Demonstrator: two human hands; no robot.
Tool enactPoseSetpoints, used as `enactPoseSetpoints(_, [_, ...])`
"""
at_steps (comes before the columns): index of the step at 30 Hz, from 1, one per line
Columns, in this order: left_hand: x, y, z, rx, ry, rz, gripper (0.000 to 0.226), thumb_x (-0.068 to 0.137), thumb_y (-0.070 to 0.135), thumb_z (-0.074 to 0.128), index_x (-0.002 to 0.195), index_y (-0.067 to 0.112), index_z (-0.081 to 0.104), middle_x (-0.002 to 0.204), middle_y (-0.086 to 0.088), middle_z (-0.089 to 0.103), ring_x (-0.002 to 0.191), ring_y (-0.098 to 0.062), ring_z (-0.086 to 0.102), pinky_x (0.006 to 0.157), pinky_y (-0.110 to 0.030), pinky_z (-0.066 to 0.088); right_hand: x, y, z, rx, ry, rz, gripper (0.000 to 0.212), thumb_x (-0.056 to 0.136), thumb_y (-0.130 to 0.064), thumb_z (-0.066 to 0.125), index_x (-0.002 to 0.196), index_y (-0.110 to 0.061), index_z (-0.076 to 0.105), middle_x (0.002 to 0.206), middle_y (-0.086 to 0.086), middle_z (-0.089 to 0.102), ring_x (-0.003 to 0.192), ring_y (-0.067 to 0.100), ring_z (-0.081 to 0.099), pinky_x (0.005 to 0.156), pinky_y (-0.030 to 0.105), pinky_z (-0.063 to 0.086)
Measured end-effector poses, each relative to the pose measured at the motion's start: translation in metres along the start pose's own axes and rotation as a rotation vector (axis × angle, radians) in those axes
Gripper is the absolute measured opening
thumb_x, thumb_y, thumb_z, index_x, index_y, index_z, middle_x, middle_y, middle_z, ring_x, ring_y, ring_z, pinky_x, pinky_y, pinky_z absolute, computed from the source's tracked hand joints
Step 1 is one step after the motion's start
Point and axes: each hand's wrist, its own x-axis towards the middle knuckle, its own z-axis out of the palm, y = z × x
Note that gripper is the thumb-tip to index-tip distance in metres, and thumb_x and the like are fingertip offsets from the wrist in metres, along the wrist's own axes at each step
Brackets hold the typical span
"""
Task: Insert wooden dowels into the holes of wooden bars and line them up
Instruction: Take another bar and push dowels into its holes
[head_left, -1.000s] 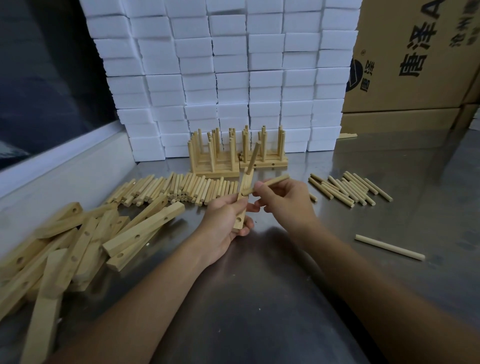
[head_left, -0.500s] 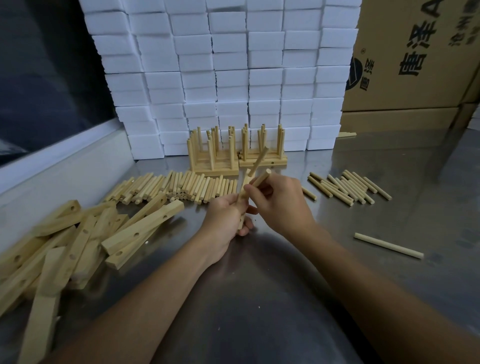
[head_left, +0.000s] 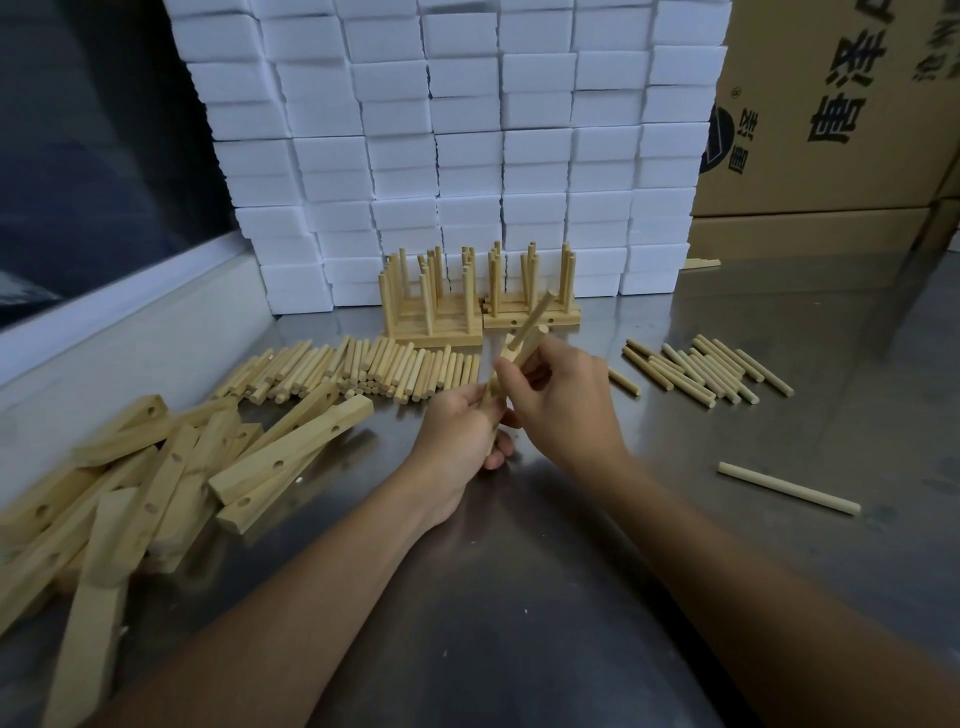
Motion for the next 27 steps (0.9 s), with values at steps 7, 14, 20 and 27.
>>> enactPoseSetpoints(7, [-0.001,0.001,0.001,0.034,0.007,0.008,0.021,0.103,0.018,0.050,0.106,0.006,0.067,0.083,-0.009,0.065,0.052,-0.012,0.051,0.042,-0.021,0.037,-0.003,0.008,0.003,0.059,0.010,0.030,0.023,0.093,-0.031,0.067,0.081,-0.012,0.061,0.068,-0.007,0.064,0.066,0.007,0.063,0.060,0.023,0.053])
enactPoseSetpoints(14, [-0.004,0.009,0.001,-0.108,0.063,-0.048,0.015,0.103,0.007,0.045,0.108,0.004,0.059,0.085,-0.012,0.063,0.050,-0.016,0.051,0.040,-0.021,0.037,-0.004,0.025,-0.020,-0.049,-0.208,-0.062,0.035,0.082,-0.053,0.071,0.096,-0.022,0.065,0.079,-0.011,0.062,0.075,0.005,0.060,0.070,0.022,0.050])
enactPoseSetpoints(20, [-0.005,0.015,0.000,-0.199,0.102,-0.097,0.010,0.103,0.004,0.044,0.100,0.004,0.053,0.083,-0.015,0.060,0.048,-0.016,0.050,0.038,-0.020,0.035,0.010,0.045,-0.039,-0.538,-0.294,0.171,0.049,0.096,-0.044,0.055,0.139,-0.021,0.051,0.140,0.002,0.052,0.131,0.022,0.046,0.112,0.048,0.034])
enactPoseSetpoints(27, [-0.007,0.016,-0.001,-0.207,0.094,-0.100,0.011,0.103,0.004,0.043,0.101,0.003,0.054,0.081,-0.014,0.059,0.047,-0.017,0.051,0.038,-0.021,0.034,0.010,0.054,-0.045,-0.678,-0.214,0.389,0.043,0.098,-0.041,0.051,0.068,-0.012,0.054,0.074,0.006,0.060,0.075,0.028,0.058,0.081,0.040,0.049])
